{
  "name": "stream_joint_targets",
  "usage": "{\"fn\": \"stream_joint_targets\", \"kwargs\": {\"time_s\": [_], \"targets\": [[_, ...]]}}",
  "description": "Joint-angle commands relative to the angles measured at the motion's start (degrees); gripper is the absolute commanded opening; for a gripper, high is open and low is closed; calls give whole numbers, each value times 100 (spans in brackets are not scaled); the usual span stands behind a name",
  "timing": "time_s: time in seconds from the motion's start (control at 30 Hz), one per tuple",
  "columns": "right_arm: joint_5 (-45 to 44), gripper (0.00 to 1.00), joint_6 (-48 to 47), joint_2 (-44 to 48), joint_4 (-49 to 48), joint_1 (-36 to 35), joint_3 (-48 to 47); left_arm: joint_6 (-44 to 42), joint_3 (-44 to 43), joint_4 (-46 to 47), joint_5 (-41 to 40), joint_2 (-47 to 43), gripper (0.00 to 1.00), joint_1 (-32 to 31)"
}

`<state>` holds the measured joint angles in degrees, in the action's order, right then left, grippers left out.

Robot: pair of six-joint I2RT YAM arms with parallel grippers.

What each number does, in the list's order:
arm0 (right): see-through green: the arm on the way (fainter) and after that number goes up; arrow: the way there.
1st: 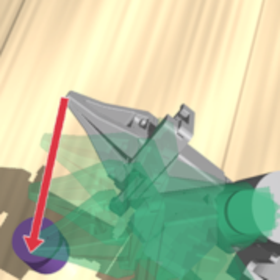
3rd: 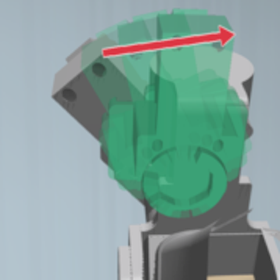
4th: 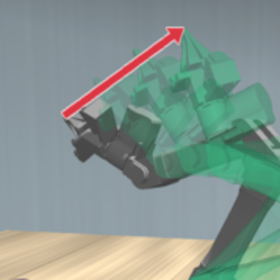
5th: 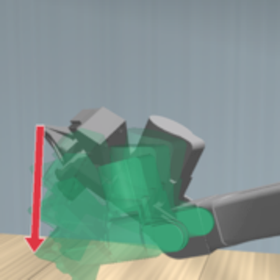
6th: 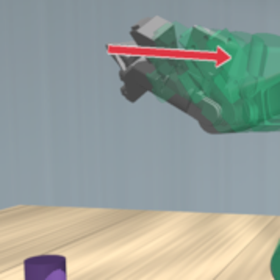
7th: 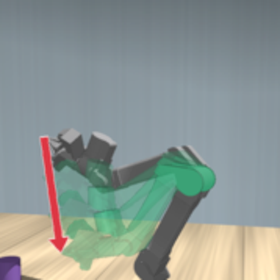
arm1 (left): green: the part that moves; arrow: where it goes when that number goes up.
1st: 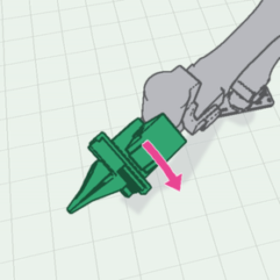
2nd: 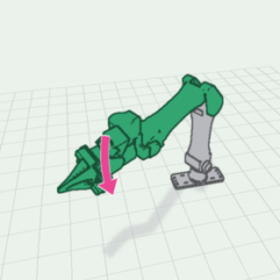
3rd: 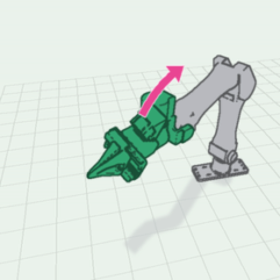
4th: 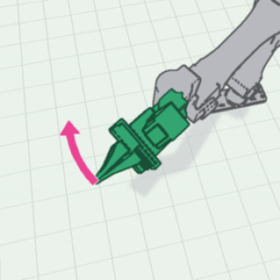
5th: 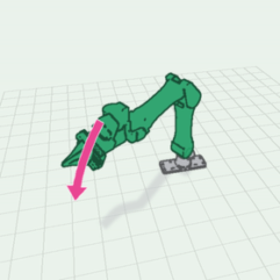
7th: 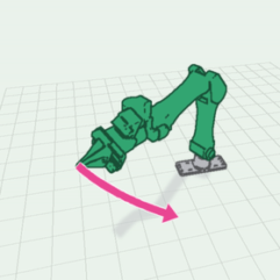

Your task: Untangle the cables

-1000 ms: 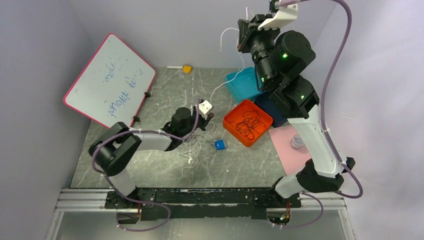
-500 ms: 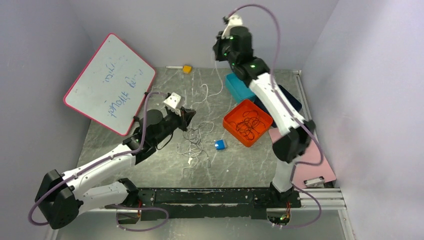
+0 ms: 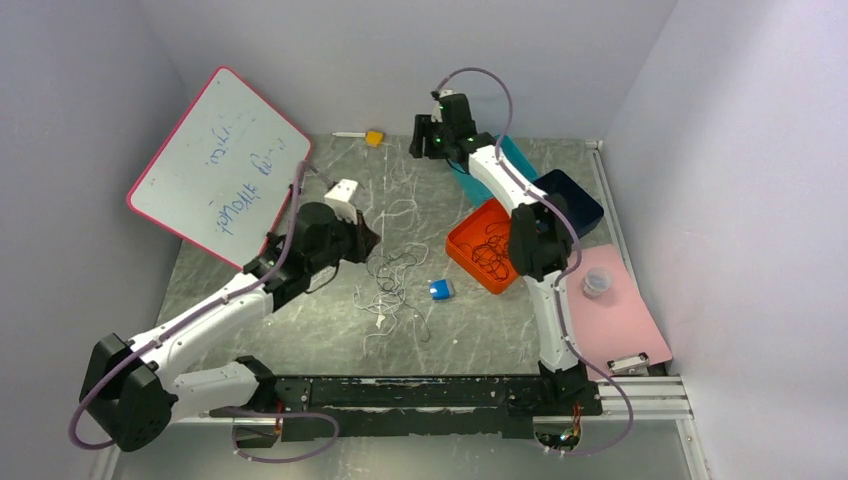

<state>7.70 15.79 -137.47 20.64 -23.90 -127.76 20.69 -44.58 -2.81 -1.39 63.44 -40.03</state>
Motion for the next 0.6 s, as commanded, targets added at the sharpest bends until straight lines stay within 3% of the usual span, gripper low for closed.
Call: {"fn": "stream_joint_targets", "kwargs": {"time_s": [0.0, 0.17, 0.37, 0.57], "targets": [[-136, 66, 86, 1510, -978, 250, 1322, 654, -71, -116, 795, 85, 7, 677], [-171, 70, -80, 3207, -1628, 420, 3336, 909, -231, -167, 1127, 398, 7, 1143], [586, 70, 29, 5198, -2483, 347, 5859, 910, -808, -421, 1323, 867, 7, 1299], [641, 70, -155, 6325, -2449, -578, 7080, 977, -1336, -806, 1495, 1167, 7, 1425]]}}
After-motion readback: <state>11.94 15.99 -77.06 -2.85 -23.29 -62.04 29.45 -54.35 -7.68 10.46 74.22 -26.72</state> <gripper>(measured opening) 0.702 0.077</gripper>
